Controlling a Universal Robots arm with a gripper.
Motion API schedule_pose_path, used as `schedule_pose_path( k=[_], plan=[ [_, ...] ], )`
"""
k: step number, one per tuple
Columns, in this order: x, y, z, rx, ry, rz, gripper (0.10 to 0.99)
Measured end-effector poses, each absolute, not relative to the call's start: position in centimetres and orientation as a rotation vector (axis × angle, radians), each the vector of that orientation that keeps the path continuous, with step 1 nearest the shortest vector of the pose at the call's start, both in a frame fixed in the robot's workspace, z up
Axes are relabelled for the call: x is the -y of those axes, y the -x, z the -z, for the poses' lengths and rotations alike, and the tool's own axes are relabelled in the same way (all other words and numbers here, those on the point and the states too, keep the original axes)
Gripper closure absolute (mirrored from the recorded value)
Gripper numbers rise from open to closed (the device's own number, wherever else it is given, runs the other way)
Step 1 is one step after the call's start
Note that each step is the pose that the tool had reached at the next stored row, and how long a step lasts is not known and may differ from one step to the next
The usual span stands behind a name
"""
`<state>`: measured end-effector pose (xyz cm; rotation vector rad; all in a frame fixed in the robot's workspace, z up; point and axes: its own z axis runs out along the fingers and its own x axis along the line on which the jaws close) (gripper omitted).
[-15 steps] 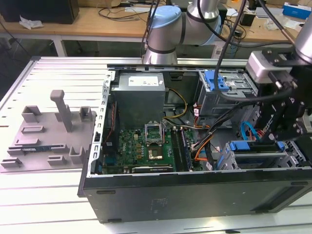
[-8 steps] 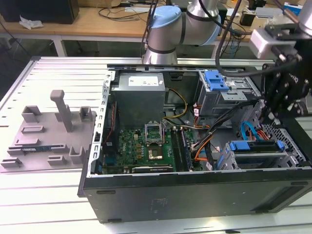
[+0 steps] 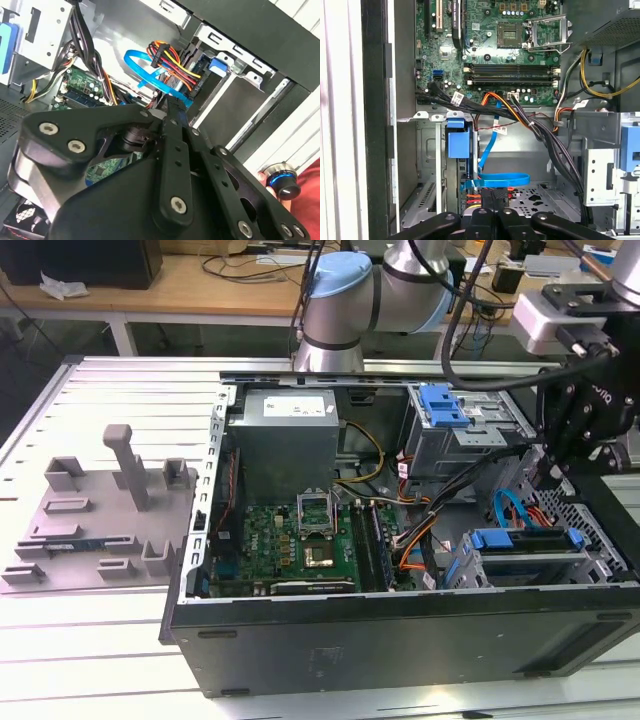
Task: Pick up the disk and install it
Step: 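Insert the second disk wire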
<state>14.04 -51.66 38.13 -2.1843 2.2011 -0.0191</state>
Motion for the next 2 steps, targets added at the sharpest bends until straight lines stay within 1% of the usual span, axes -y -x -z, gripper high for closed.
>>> schedule_pose_path(
  k=[2],
  plan=[
    [51.66, -14.04, -38.12, -2.201, 2.184, 0.019, 0.980]
  ],
)
